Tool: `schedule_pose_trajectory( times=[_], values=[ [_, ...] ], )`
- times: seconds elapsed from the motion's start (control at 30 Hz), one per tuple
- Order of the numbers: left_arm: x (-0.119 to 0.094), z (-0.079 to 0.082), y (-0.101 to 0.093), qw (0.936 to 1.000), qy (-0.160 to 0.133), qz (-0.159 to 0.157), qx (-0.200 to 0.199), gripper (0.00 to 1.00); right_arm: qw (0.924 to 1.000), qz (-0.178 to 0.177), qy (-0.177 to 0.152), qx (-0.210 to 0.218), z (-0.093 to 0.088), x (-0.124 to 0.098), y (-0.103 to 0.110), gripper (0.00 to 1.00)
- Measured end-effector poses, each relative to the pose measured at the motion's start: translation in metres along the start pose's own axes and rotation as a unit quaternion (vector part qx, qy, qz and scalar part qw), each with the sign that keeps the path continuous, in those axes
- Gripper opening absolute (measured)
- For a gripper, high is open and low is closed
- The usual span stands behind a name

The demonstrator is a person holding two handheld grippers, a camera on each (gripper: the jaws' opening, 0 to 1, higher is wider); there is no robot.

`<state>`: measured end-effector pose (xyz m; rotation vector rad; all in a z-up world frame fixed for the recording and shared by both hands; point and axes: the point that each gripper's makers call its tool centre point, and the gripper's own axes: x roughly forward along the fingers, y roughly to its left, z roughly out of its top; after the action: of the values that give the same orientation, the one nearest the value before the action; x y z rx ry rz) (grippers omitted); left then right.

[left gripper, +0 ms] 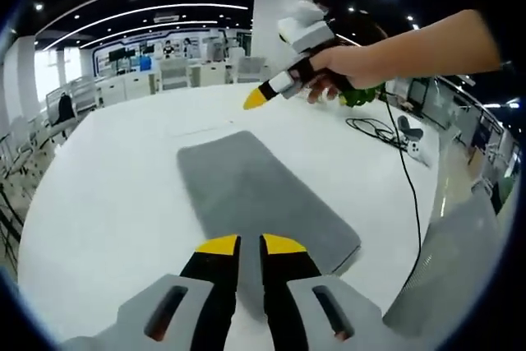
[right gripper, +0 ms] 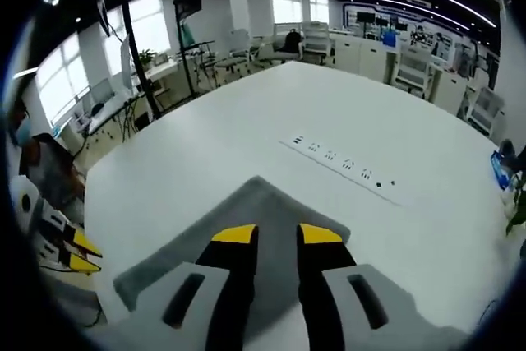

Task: Fold the towel on the table until its edges align and the towel forms a compact rectangular stack.

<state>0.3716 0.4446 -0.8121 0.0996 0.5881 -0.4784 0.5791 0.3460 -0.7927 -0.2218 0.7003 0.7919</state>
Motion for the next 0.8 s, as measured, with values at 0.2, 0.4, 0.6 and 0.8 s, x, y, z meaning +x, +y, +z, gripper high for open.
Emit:
schedule_pose_trajectory(
  times=[0.2,0.4,0.6,0.8],
  values=[
    [-0.006,0.010,-0.001,0.9999,-0.004,0.002,0.011,0.10,0.9999,0.001,-0.014,-0.004,0.003,-0.016,0.004,0.18],
    [-0.003,0.018,0.007,0.9998,-0.006,0.003,0.018,0.11,0.9996,0.004,-0.017,-0.021,-0.001,-0.033,0.012,0.18],
    [-0.002,0.026,0.009,0.9995,-0.010,0.002,0.030,0.11,0.9994,0.005,-0.020,-0.029,-0.010,-0.058,0.027,0.19],
    [-0.002,0.032,0.011,0.9990,-0.015,0.002,0.042,0.15,0.9993,0.006,-0.026,-0.024,-0.013,-0.067,0.030,0.21]
  ],
)
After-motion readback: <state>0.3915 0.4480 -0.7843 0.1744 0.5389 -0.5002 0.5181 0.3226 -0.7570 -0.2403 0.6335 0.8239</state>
